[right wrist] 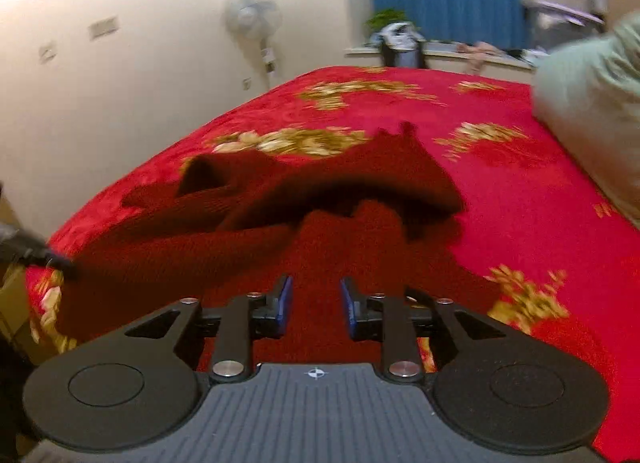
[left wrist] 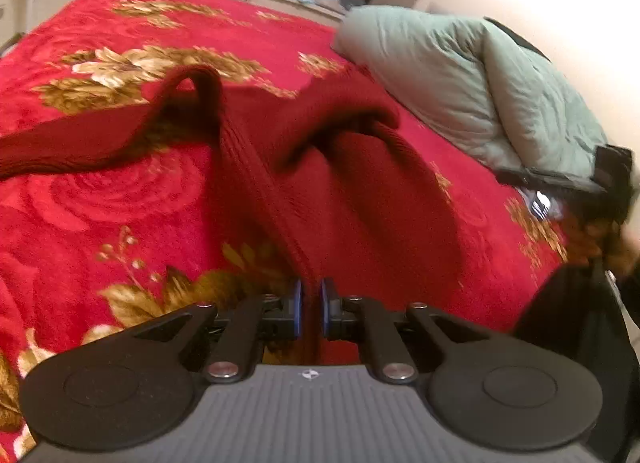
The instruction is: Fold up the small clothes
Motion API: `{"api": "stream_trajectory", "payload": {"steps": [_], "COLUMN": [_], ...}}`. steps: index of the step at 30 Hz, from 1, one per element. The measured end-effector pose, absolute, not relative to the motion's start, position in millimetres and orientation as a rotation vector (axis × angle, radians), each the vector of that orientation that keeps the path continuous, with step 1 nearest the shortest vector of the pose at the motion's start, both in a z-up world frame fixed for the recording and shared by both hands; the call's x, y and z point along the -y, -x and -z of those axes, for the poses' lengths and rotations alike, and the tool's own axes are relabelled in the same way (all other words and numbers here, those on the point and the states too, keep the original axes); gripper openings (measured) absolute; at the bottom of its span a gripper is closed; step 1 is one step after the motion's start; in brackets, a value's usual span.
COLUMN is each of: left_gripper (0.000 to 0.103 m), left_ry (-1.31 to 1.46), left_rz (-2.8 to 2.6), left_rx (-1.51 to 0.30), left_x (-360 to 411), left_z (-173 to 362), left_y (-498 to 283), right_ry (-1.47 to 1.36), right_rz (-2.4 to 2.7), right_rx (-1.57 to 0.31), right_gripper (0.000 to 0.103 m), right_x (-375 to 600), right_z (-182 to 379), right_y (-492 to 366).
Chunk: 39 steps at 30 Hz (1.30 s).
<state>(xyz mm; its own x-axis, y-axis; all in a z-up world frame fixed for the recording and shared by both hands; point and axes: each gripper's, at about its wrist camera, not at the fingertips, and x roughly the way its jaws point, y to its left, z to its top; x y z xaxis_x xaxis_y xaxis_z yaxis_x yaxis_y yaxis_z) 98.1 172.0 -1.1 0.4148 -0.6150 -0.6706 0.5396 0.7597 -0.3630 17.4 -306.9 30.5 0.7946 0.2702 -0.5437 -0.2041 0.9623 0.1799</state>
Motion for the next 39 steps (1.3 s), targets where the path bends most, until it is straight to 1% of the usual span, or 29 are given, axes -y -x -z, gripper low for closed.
{"api": "stream_trajectory", "payload": {"steps": [1, 3, 4, 6, 7, 8, 11, 13, 16, 18, 20, 22, 31, 32, 33, 34, 35, 37, 39], "left_gripper": [0.012, 0.015, 0.017, 0.025, 0.033, 0.035, 0.035, 0.038, 0.045, 0.046, 0.054, 0.056, 0.055, 0.052, 0.046, 0.024, 0.020, 0.015, 0.013], "left_ry": [0.107, 0.186, 0.219, 0.240, 0.239, 0.234, 0.233, 0.246, 0.234, 0.200, 0.197, 0.202, 0.160, 0.156, 0.151, 0.141, 0.126, 0.099, 0.100], "left_rz": [0.697, 0.636, 0.606, 0.531, 0.501, 0.469, 0.406, 0.376, 0.358, 0.355, 0.357, 0.364, 0.339, 0.333, 0.329, 0.324, 0.322, 0.326, 0.302], "left_rx": [-0.872, -0.867, -0.867, -0.864, -0.868, -0.874, -0.887, -0.882, -0.860, -0.838, -0.822, -0.812, -0.831, -0.834, -0.836, -0.838, -0.843, -0.828, -0.717], "left_x": [-176.1, -184.5, -187.6, -186.7, -183.2, -178.1, -162.8, -152.0, -131.5, -117.5, -108.4, -99.4, -62.3, -59.4, -58.2, -57.4, -57.7, -65.4, -92.1], "left_z": [1.3, 1.7, 2.1, 3.1, 3.9, 6.2, 9.1, 11.3, 13.2, 17.2, 23.1, 28.6, 70.4, 75.2, 79.8, 83.0, 85.2, 79.9, 56.5], "left_y": [-101.7, -114.1, -123.4, -140.1, -150.6, -157.7, -188.8, -209.0, -234.0, -253.2, -272.1, -290.8, -362.1, -367.7, -372.3, -376.0, -379.7, -384.1, -384.5], "right_ry": [-0.159, -0.237, -0.267, -0.313, -0.333, -0.348, -0.394, -0.419, -0.427, -0.399, -0.374, -0.361, -0.271, -0.254, -0.244, -0.239, -0.233, -0.225, -0.227], "right_rz": [-0.227, -0.169, -0.147, -0.121, -0.114, -0.114, -0.137, -0.148, -0.165, -0.191, -0.212, -0.210, -0.208, -0.206, -0.207, -0.207, -0.206, -0.205, -0.203], "right_rx": [-0.587, -0.573, -0.577, -0.591, -0.601, -0.607, -0.623, -0.653, -0.682, -0.691, -0.695, -0.699, -0.689, -0.684, -0.681, -0.679, -0.678, -0.675, -0.676], "right_gripper": [0.038, 0.048, 0.049, 0.050, 0.050, 0.052, 0.060, 0.061, 0.062, 0.065, 0.065, 0.065, 0.065, 0.065, 0.065, 0.065, 0.065, 0.065, 0.065], "right_x": [318.1, 336.5, 343.9, 351.8, 352.7, 352.9, 349.8, 344.6, 335.2, 328.1, 323.6, 319.9, 311.9, 310.9, 310.0, 309.9, 309.1, 307.1, 308.3], "right_z": [-28.9, -23.4, -18.0, -6.7, 2.6, 8.9, 36.3, 51.1, 66.1, 71.4, 76.2, 78.9, 80.2, 79.3, 78.8, 78.6, 78.7, 79.0, 80.5], "right_y": [-21.2, -34.7, -44.8, -66.8, -74.4, -84.8, -105.1, -121.7, -145.2, -152.6, -162.2, -166.3, -169.4, -168.7, -168.3, -168.2, -168.3, -166.8, -167.7]}}
